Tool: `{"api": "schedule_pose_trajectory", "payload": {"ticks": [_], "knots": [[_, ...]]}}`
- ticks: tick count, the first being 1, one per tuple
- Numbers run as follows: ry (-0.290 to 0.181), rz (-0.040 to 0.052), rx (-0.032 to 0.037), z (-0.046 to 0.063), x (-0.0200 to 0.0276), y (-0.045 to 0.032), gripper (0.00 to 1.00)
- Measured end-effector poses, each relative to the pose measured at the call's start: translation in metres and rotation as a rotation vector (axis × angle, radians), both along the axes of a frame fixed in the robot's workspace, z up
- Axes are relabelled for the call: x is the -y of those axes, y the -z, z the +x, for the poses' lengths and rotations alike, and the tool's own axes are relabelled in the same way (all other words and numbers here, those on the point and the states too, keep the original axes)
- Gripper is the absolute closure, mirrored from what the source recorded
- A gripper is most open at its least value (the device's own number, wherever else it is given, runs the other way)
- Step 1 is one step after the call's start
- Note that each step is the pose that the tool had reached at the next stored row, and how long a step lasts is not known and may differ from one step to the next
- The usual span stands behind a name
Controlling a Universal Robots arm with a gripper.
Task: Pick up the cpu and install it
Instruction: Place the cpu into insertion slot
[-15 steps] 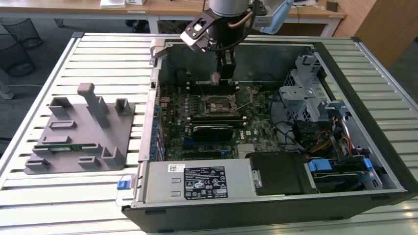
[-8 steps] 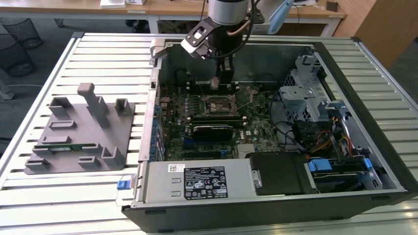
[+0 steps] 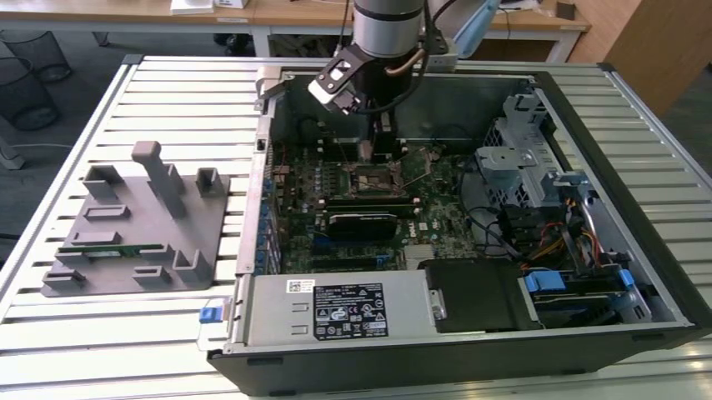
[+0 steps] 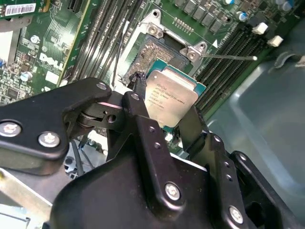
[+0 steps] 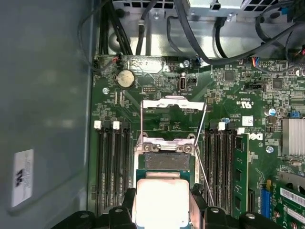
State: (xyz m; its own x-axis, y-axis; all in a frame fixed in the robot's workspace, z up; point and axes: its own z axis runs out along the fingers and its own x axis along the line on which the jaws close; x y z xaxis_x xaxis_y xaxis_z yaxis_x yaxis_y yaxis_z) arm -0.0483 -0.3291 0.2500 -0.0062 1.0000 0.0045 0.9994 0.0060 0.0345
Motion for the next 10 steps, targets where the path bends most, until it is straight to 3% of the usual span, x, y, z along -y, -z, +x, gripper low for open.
{"api": "schedule_pose_trajectory", "payload": {"ticks": [3, 4, 10], "knots": [[0.003, -0.0002, -0.0001, 0.0, 0.0, 0.0049, 0.47], [0.011, 0.0, 0.0, 0.0, 0.0, 0.0163, 0.47], [-0.01, -0.0001, 0.0, 0.0, 0.0018, 0.0251, 0.47]]}}
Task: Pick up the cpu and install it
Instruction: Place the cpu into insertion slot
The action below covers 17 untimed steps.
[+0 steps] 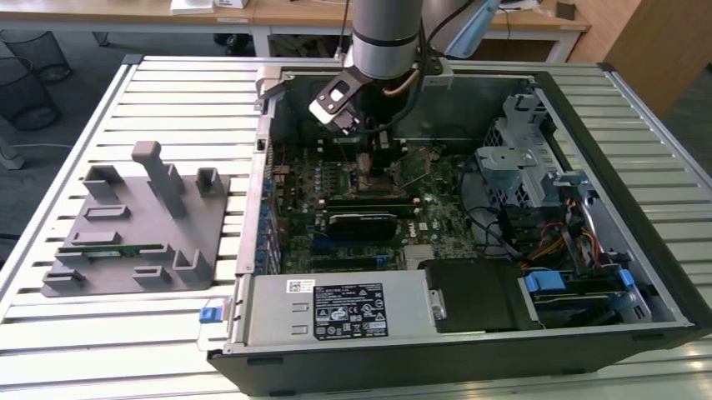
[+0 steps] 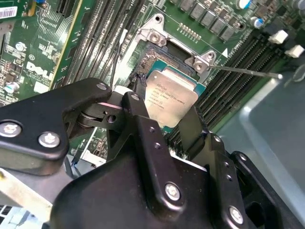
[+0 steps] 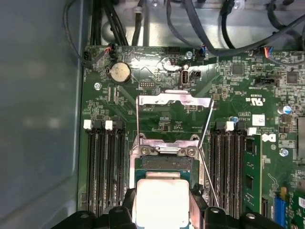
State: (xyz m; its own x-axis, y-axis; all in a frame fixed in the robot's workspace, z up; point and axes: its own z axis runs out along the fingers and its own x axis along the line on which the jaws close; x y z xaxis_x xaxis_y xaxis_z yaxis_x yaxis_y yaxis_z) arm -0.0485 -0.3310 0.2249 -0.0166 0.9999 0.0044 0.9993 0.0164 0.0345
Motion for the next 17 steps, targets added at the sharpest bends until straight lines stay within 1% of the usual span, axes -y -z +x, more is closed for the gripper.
{"api": "schedule_pose_trajectory", "payload": {"ticks": [2, 5, 14, 17], "knots": [[-0.012, -0.0002, -0.0002, 0.0, 0.0014, 0.0015, 0.47], [-0.012, -0.0002, 0.0, 0.0, 0.0039, 0.0037, 0.47], [-0.01, -0.0003, -0.0001, 0.0, 0.004, 0.014, 0.47], [0.005, -0.0003, 0.0, 0.0, 0.0044, 0.0173, 0.47]]}}
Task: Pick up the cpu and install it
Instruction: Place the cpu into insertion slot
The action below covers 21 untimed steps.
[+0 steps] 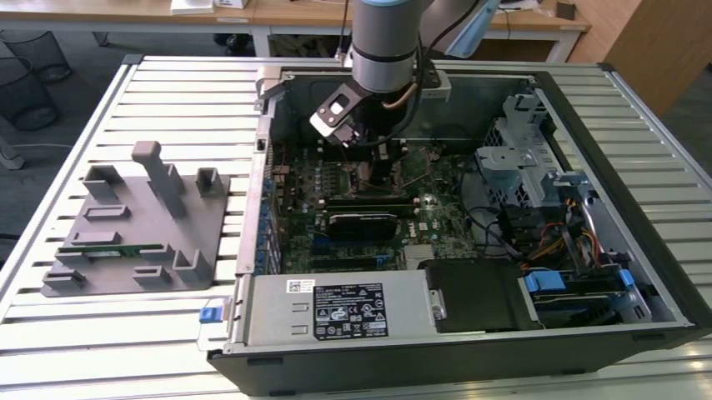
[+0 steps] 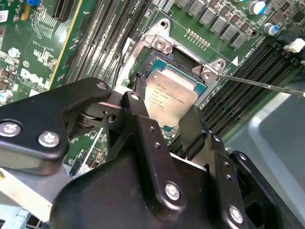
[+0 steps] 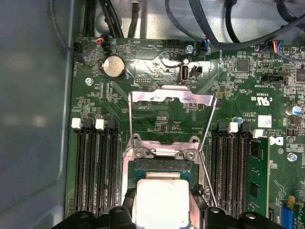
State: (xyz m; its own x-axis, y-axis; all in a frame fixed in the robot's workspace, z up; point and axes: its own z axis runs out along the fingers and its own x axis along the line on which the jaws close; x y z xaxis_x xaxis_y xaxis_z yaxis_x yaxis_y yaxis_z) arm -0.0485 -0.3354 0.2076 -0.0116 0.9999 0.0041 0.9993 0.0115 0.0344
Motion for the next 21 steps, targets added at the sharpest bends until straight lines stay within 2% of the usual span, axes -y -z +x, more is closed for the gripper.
{"api": "schedule_pose_trajectory", "payload": {"ticks": [5, 21], "knots": [[0.018, 0.0, 0.0, 0.0, 0.0, 0.004, 0.47], [0.024, 0.0, 0.0, 0.001, 0.001, 0.011, 0.47]]}}
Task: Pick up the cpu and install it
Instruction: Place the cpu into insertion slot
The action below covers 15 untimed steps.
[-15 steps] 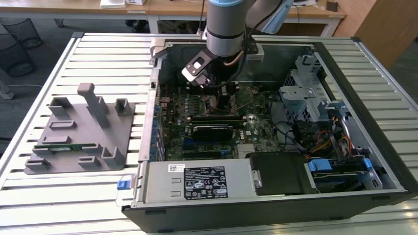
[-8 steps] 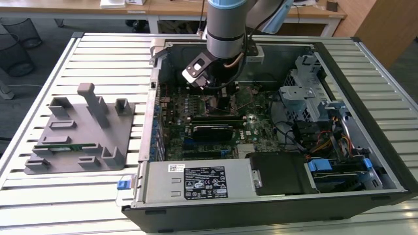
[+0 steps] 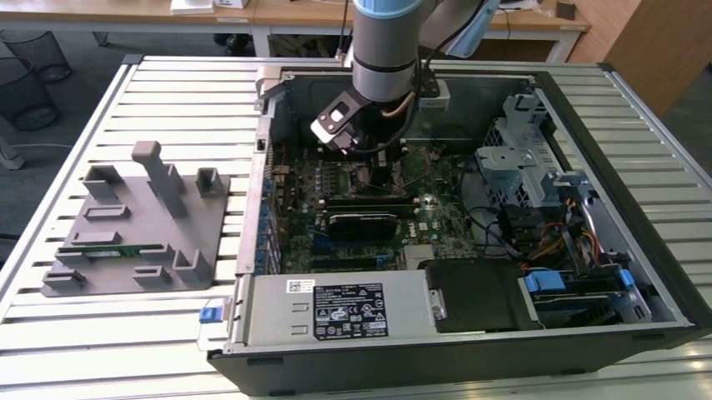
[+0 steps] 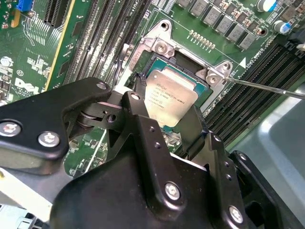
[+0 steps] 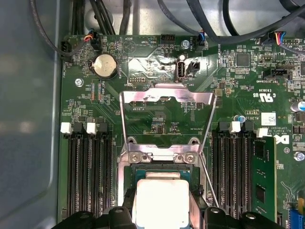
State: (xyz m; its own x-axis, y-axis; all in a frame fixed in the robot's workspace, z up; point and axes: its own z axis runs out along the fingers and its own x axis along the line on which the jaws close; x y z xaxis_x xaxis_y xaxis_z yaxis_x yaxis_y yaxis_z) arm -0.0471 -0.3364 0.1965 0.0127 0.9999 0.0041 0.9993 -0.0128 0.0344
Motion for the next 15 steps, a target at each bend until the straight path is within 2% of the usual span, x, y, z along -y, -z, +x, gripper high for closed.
{"api": "schedule_pose_trajectory", "payload": {"ticks": [15], "knots": [[-0.016, -0.0001, -0.0003, 0.0002, 0.0, 0.001, 0.47]]}}
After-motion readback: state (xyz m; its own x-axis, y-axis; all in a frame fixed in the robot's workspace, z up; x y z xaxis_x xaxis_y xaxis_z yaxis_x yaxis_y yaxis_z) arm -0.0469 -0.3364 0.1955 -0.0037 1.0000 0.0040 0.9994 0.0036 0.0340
